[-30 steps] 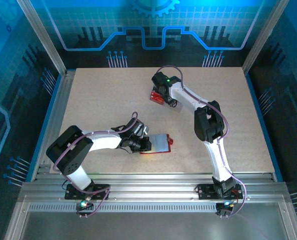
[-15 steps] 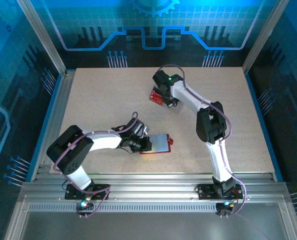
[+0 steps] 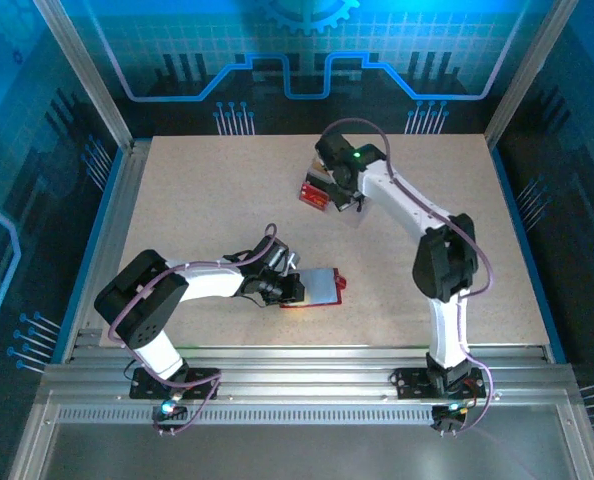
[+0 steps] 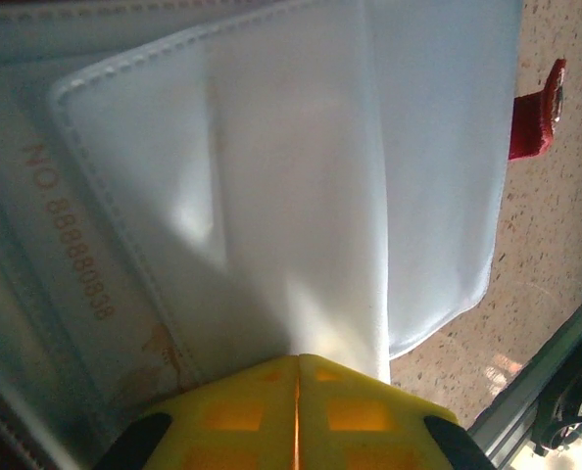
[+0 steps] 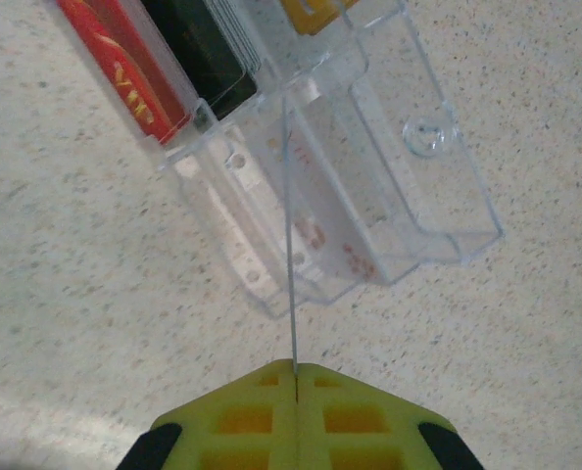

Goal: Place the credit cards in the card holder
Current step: Pick up the credit card from the storage box.

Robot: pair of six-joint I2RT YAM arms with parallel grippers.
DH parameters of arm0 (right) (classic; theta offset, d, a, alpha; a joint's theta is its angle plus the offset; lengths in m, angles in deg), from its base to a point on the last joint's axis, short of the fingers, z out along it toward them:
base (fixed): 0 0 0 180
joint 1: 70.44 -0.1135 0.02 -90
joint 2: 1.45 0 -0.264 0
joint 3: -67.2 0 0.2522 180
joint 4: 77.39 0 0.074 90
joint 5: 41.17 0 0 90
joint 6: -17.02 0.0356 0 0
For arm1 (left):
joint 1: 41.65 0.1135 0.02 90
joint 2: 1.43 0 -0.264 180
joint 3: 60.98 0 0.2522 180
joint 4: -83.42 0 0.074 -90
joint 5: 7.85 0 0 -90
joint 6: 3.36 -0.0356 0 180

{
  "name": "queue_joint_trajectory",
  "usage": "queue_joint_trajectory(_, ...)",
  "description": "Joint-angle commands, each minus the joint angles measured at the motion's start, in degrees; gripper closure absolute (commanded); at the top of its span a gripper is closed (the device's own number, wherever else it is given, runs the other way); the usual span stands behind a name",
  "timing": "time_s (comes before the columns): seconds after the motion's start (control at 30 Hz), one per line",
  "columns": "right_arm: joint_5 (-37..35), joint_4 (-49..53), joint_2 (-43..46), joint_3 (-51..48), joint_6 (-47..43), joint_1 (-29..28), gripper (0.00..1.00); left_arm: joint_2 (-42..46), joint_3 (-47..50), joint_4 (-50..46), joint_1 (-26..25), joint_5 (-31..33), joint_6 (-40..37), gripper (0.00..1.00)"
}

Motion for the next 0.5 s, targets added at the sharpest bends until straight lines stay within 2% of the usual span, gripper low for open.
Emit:
queue_joint_trajectory(0.0,8.1,-6.1,8.7,-7.9,4.3,-1.3,1.0,-1.6,1.2,-5.2,-0.1,0.9,-2.0,0.92)
queue_joint_trajectory(0.23,25.1,-25.5,23.8,-33.7,13.7,-3.7,1.0,-1.0,1.5,-5.6,-0.1,1.2,-2.4,0.92)
queue_joint_trajectory(0.47,32.1,-42.9,28.9,-50.2,22.0,-6.9,1.0,1.1,2.0,-7.0,-0.1,2.6,-2.8,0.92)
